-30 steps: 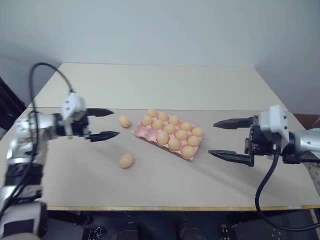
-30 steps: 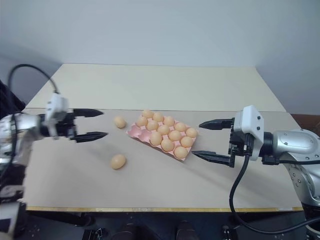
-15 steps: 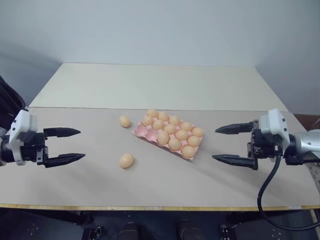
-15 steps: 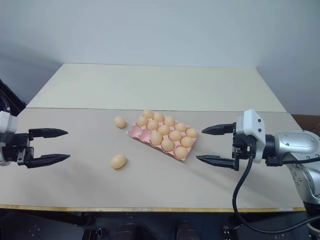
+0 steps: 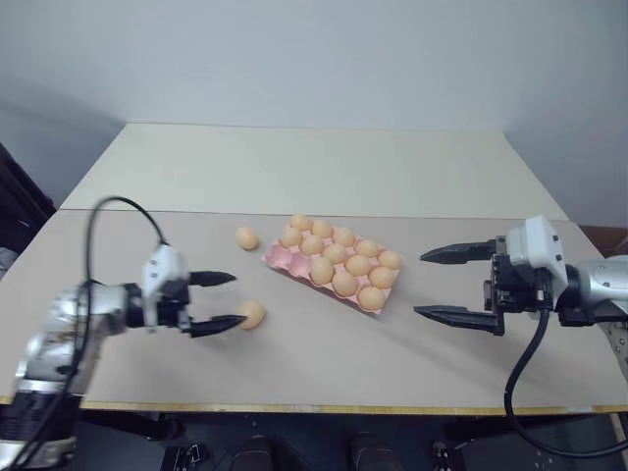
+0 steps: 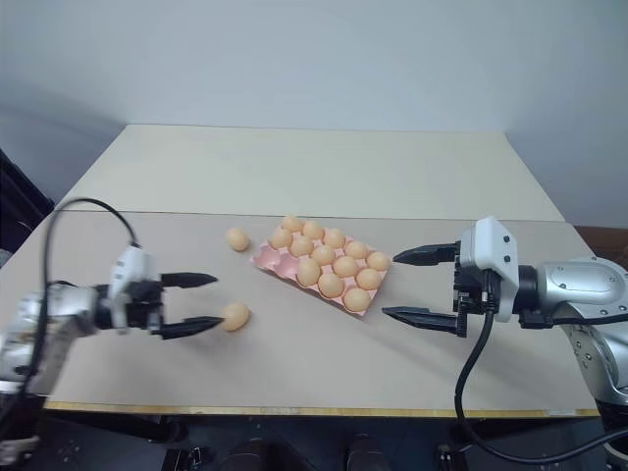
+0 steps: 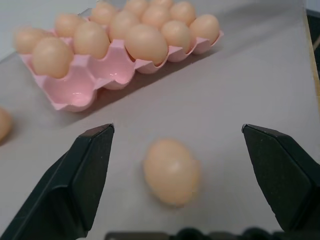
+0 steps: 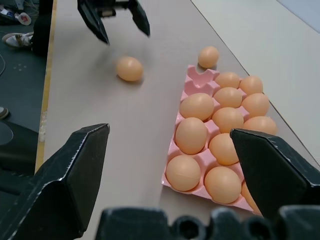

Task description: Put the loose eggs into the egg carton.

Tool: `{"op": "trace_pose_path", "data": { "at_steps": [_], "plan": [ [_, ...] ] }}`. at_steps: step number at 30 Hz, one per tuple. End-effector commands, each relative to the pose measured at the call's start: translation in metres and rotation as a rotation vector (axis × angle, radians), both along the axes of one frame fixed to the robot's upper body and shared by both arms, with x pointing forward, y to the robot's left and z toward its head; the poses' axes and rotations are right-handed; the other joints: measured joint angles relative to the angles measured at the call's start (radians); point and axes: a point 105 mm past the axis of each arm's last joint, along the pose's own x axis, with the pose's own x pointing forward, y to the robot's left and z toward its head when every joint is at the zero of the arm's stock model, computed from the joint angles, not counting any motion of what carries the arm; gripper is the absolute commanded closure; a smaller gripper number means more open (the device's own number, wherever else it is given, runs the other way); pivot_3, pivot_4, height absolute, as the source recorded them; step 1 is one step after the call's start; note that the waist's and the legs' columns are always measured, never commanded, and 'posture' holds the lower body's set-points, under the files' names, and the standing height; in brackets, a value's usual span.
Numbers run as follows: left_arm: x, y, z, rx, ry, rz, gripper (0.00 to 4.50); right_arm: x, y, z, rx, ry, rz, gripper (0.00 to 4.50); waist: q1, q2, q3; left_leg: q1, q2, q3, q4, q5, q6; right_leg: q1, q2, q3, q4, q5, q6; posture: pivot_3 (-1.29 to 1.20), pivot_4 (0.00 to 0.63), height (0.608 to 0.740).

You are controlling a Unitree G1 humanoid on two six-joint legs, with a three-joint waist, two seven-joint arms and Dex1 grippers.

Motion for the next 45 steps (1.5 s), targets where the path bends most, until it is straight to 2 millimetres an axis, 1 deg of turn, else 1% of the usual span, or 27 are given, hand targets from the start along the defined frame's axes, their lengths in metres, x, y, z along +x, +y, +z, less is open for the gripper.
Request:
{"op": "trace_pose_path", "data": {
  "at_steps": [1, 4, 7, 10, 12, 15, 18, 19, 22, 25, 27, 30, 32, 35, 38, 43, 45],
  "plan": [
    [0.010, -0.003, -0.004, 0.059, -0.081, 0.031, 0.06, -0.005, -0.001, 0.013, -0.001, -0.063, -0.004, 0.00, -0.002, 0.000, 0.000, 0.000, 0.000, 0.000, 0.000, 0.000, 0.000, 0.000, 0.000, 0.000, 0.000, 0.000, 0.000, 0.00, 0.150, 0.740],
    [0.020, -0.002, -0.017, 0.104, -0.072, 0.086, 0.06, -0.008, -0.001, 0.014, 0.001, -0.068, -0.007, 0.00, 0.000, 0.000, 0.000, 0.001, 0.000, 0.000, 0.000, 0.000, 0.000, 0.001, 0.000, 0.001, 0.000, 0.000, 0.000, 0.00, 0.150, 0.740],
    [0.020, 0.001, -0.023, 0.132, -0.046, 0.074, 0.06, -0.009, -0.001, 0.015, -0.001, -0.073, -0.013, 0.00, 0.001, 0.000, 0.000, 0.001, 0.000, 0.000, 0.000, 0.000, 0.000, 0.001, 0.000, 0.001, 0.000, 0.000, 0.000, 0.00, 0.150, 0.740],
    [0.017, 0.003, -0.024, 0.142, -0.028, 0.040, 0.68, -0.009, -0.001, 0.015, 0.004, -0.076, -0.020, 0.00, 0.003, 0.000, 0.000, 0.001, 0.000, 0.000, 0.000, 0.000, 0.000, 0.001, 0.000, 0.000, 0.000, 0.000, 0.000, 0.00, 0.150, 0.740],
    [0.020, 0.005, -0.024, 0.143, -0.032, 0.054, 1.29, -0.008, -0.001, 0.015, 0.010, -0.081, -0.028, 0.00, 0.004, 0.000, 0.000, 0.001, 0.000, 0.000, 0.000, 0.000, 0.000, 0.001, 0.000, 0.000, 0.000, 0.000, 0.000, 0.00, 0.150, 0.740],
    [0.022, 0.003, -0.017, 0.130, -0.055, 0.050, 2.27, -0.007, -0.001, 0.015, 0.015, -0.086, -0.033, 0.00, 0.005, 0.000, 0.000, 0.001, 0.000, 0.000, 0.000, 0.000, 0.000, 0.001, 0.000, 0.000, 0.000, 0.000, 0.000, 0.00, 0.150, 0.740],
    [0.023, -0.001, -0.007, 0.097, -0.083, 0.026, 2.27, -0.006, -0.001, 0.015, 0.020, -0.089, -0.036, 0.00, 0.006, 0.000, 0.000, 0.001, 0.000, 0.000, 0.000, 0.000, 0.000, 0.001, 0.000, 0.000, 0.000, 0.000, 0.000, 0.00, 0.150, 0.740],
    [0.025, -0.006, 0.001, 0.061, -0.094, 0.020, 2.27, -0.006, -0.001, 0.015, 0.021, -0.090, -0.037, 0.00, 0.006, 0.000, 0.000, 0.001, 0.000, 0.000, 0.000, 0.000, 0.000, 0.001, 0.000, 0.000, 0.000, 0.000, 0.000, 0.00, 0.150, 0.740],
    [0.036, -0.028, 0.030, -0.062, -0.145, -0.009, 2.27, -0.003, 0.000, 0.014, 0.027, -0.095, -0.035, 0.00, 0.012, 0.000, 0.000, 0.001, 0.000, 0.000, 0.000, 0.000, 0.000, 0.001, 0.000, 0.000, 0.000, 0.000, 0.000, 0.00, 0.150, 0.740],
    [0.049, -0.049, 0.043, -0.129, -0.168, -0.021, 2.27, -0.001, 0.002, 0.014, 0.031, -0.101, -0.034, 0.00, 0.016, 0.000, 0.000, 0.001, -0.001, -0.001, 0.001, 0.000, 0.000, 0.002, 0.000, -0.001, 0.000, 0.000, 0.000, 0.00, 0.150, 0.740],
    [0.058, -0.061, 0.044, -0.133, -0.182, -0.025, 2.27, 0.001, 0.003, 0.014, 0.031, -0.105, -0.034, 0.00, 0.013, 0.000, -0.001, 0.000, -0.001, -0.001, 0.001, 0.000, 0.000, 0.002, 0.000, -0.001, -0.001, 0.000, 0.001, 0.00, 0.150, 0.740],
    [0.070, -0.075, 0.037, -0.084, -0.205, -0.028, 2.27, 0.001, 0.004, 0.014, 0.032, -0.111, -0.033, 0.00, 0.005, 0.000, -0.001, 0.001, -0.002, -0.001, 0.001, 0.000, 0.000, 0.002, 0.000, 0.000, -0.001, 0.000, 0.001, 0.00, 0.150, 0.740],
    [0.078, -0.080, 0.032, -0.059, -0.202, -0.012, 2.27, 0.000, 0.004, 0.015, 0.032, -0.116, -0.036, 0.00, 0.004, 0.000, -0.001, 0.001, -0.002, -0.001, 0.001, 0.000, 0.000, 0.002, 0.000, 0.001, 0.000, 0.000, 0.001, 0.00, 0.150, 0.740],
    [0.086, -0.082, 0.027, -0.044, -0.194, 0.007, 2.27, -0.001, 0.003, 0.015, 0.034, -0.121, -0.046, 0.00, 0.003, 0.000, -0.001, 0.001, -0.002, -0.001, 0.001, 0.000, 0.000, 0.002, 0.000, 0.001, 0.000, 0.000, 0.001, 0.00, 0.150, 0.740],
    [0.094, -0.082, 0.024, -0.032, -0.187, 0.035, 1.62, -0.002, 0.003, 0.015, 0.036, -0.122, -0.056, 0.00, 0.007, 0.000, -0.001, 0.000, -0.002, -0.001, 0.001, 0.000, 0.000, 0.002, 0.000, 0.000, 0.000, 0.000, 0.001, 0.00, 0.150, 0.740],
    [0.094, -0.082, 0.026, -0.031, -0.205, 0.028, 0.04, -0.003, 0.002, 0.015, 0.036, -0.126, -0.067, 0.00, 0.008, 0.000, -0.001, 0.000, -0.002, -0.001, 0.001, 0.000, 0.000, 0.002, -0.001, 0.000, -0.001, 0.000, 0.001, 0.00, 0.150, 0.740],
    [0.090, -0.079, 0.040, -0.077, -0.217, 0.005, 0.01, -0.003, 0.002, 0.016, 0.039, -0.127, -0.066, 0.00, 0.007, 0.000, -0.001, 0.000, -0.002, -0.001, 0.001, 0.000, 0.000, 0.001, -0.001, 0.000, 0.000, 0.001, 0.001, 0.00, 0.150, 0.740]
  ]
}}
